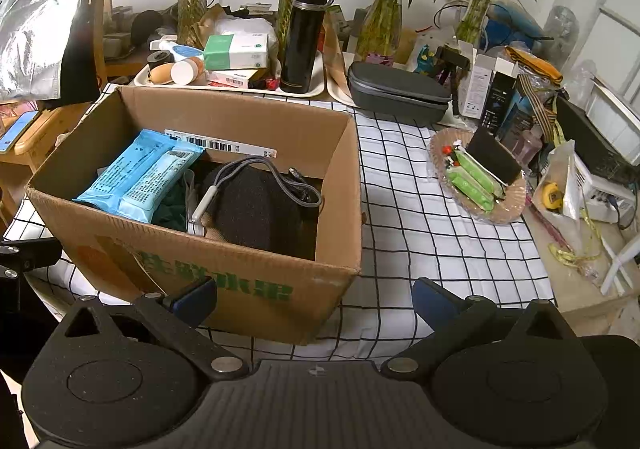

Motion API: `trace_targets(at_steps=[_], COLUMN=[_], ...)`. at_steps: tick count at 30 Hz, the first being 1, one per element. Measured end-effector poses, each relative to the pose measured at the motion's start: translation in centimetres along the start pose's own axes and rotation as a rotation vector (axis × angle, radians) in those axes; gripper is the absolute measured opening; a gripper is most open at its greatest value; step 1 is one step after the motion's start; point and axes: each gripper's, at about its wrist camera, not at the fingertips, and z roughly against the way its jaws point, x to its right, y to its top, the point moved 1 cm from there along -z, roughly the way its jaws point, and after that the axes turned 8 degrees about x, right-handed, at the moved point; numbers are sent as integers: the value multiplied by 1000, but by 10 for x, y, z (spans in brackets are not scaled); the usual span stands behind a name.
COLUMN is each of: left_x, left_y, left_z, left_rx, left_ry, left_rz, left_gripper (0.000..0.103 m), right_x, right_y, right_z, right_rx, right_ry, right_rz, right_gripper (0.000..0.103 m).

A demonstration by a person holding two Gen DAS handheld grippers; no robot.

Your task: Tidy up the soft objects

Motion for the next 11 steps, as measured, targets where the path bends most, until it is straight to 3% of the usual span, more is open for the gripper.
trace_targets(at_steps=[11], left_x=[0], left_y=[0], left_z=[2], left_rx=[15], left_ry=[0], left_rz=[-3], left_gripper=[103], right_x=[0], right_y=[0], right_z=[0], right_rx=[0], right_ry=[0], right_rz=[-1], right_gripper=[103])
